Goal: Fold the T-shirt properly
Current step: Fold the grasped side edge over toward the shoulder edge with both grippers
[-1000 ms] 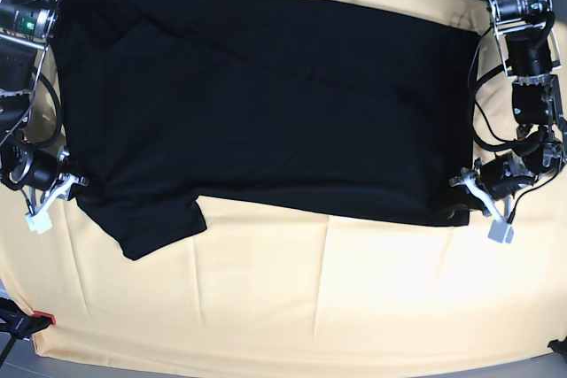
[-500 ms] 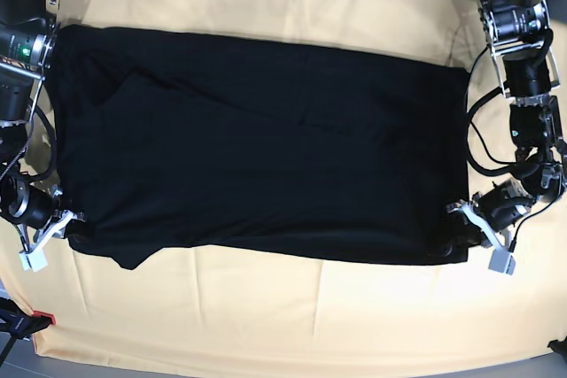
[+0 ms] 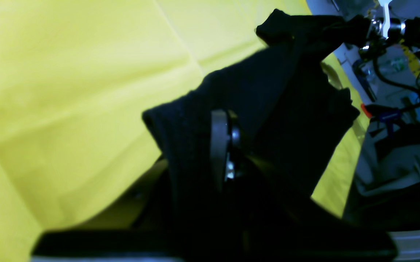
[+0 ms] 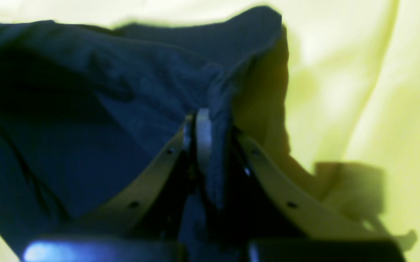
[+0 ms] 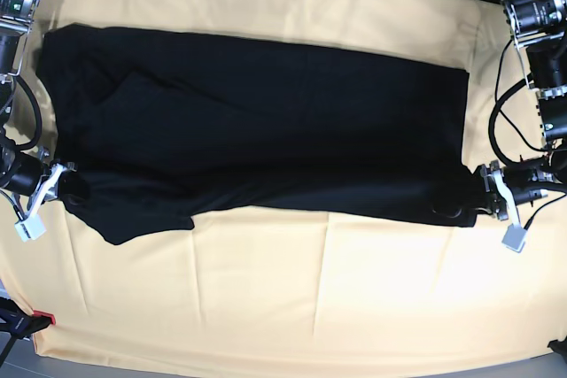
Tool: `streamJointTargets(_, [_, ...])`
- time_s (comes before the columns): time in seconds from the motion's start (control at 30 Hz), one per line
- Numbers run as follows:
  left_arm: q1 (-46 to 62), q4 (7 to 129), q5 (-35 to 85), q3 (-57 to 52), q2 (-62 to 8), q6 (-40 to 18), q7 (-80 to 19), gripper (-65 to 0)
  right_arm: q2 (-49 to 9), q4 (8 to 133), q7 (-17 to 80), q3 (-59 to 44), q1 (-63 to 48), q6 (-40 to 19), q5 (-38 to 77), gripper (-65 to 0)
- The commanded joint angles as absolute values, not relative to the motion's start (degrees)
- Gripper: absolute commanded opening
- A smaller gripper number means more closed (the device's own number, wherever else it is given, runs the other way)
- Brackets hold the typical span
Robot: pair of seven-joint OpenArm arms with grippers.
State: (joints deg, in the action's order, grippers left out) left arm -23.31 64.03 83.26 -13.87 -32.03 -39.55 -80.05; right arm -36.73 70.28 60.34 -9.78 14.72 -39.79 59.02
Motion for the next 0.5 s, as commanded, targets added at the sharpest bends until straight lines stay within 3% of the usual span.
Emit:
streamJointTargets(0.0, [-24.1,64.9,85.0,-14.2,-33.5,-40.0,-80.0,-65.0,-39.1,71.5,59.2,-10.3,15.7,-40.0,60.1,-65.0])
streamJointTargets(0.47, [-14.2,72.7,85.0,-14.2,-35.7,-37.9,-80.0,-65.0,-41.9,71.6,64.4,-10.3,12.6,-40.0,60.2,-65.0])
